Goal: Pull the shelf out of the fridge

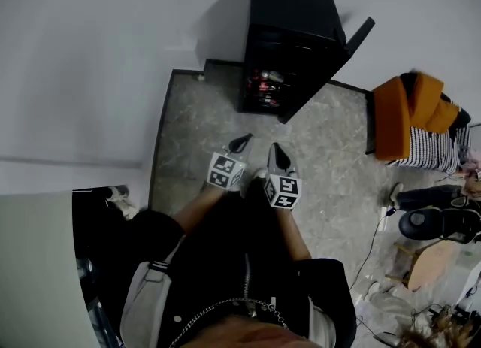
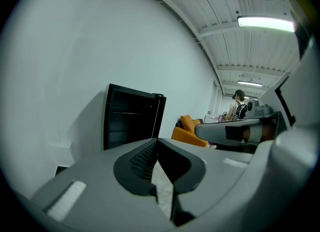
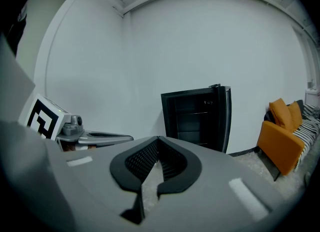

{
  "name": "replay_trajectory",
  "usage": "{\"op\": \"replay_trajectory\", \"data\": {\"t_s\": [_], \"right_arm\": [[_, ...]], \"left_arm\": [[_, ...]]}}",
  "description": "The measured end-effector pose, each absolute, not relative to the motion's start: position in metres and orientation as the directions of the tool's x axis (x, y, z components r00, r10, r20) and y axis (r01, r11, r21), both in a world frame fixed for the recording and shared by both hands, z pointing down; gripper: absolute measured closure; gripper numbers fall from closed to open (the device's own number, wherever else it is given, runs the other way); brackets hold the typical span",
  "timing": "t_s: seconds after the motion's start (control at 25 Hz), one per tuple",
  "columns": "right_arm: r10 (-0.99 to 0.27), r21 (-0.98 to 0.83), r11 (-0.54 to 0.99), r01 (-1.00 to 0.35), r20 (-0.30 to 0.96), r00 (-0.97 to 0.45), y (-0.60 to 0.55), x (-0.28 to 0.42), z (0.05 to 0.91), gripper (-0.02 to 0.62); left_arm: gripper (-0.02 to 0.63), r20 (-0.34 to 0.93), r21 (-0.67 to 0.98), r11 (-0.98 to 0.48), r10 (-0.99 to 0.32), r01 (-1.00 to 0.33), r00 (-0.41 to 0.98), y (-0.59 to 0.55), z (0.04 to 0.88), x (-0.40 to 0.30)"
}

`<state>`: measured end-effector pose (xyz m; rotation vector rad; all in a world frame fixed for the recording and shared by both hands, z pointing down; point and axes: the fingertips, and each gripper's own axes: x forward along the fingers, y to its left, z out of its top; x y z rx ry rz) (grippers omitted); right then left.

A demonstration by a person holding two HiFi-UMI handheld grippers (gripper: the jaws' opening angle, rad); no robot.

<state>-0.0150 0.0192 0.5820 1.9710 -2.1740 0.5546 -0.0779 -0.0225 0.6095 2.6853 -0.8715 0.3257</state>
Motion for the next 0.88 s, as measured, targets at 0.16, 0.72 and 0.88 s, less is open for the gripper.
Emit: {"op": "replay_trajectory", "data": {"t_s": [0.16,0.72,0.88], "right_arm": [[-0.924,-0.175,0.052,-0.983,0.365,-0.113,0.014,-0.005,0.586,0.592],[-0.927,-0.217,0.070,-0.974,0.347,-0.144,-0.080,0.037,0.587,0.592],[-0.924,-0.218,0.086,-0.972,0.347,-0.160,-0.104,0.053,0.586,0.592]], "left_arm": [[0.595,0.311,0.215,-0.773,-0.526,-0.597,0.792,-0.029,0.612,-0.069],[0.595,0.329,0.192,-0.764,-0.542,-0.616,0.774,-0.109,0.612,-0.030],[0.595,0.334,0.188,-0.757,-0.549,-0.625,0.766,-0.133,0.610,-0.013]]}}
